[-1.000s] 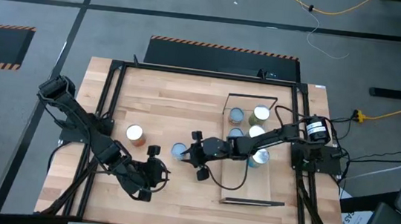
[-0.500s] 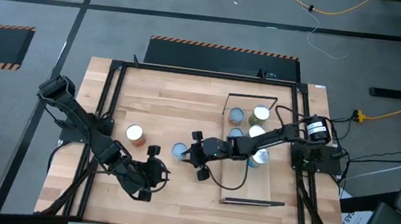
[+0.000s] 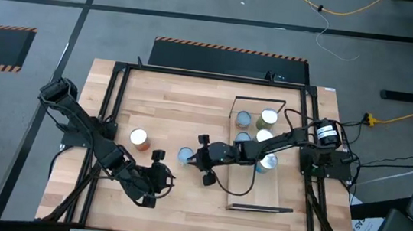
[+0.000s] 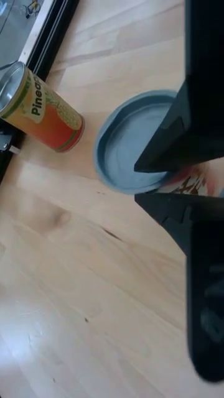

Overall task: Pick and place cans onto a shelf
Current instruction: Put the canned mixed fruits on the shelf

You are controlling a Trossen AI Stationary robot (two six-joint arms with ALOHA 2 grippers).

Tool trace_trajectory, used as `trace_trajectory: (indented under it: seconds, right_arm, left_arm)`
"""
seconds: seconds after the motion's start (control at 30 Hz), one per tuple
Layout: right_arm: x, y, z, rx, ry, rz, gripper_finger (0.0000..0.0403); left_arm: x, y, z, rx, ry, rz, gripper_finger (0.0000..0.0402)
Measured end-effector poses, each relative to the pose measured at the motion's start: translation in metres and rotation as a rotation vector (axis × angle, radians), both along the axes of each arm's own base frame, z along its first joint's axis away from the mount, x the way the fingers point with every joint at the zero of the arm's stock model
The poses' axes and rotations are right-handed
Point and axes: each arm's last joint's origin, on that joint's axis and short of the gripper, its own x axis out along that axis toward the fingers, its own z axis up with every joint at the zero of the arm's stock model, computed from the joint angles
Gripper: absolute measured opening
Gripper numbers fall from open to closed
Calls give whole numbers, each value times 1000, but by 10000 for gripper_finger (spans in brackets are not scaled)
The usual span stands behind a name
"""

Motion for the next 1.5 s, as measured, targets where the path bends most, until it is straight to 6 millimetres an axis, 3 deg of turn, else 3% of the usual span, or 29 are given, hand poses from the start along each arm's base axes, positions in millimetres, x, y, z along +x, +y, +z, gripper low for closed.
trace_trajectory:
  seconds: [0.37, 1.5]
  right_arm:
    - [0, 0, 0, 1, 2, 1, 11]
    - [8, 1, 9, 0, -15, 2, 3]
  left_arm:
    - [0, 0, 0, 0, 0, 0, 101]
    - [0, 0, 0, 0, 0, 0, 102]
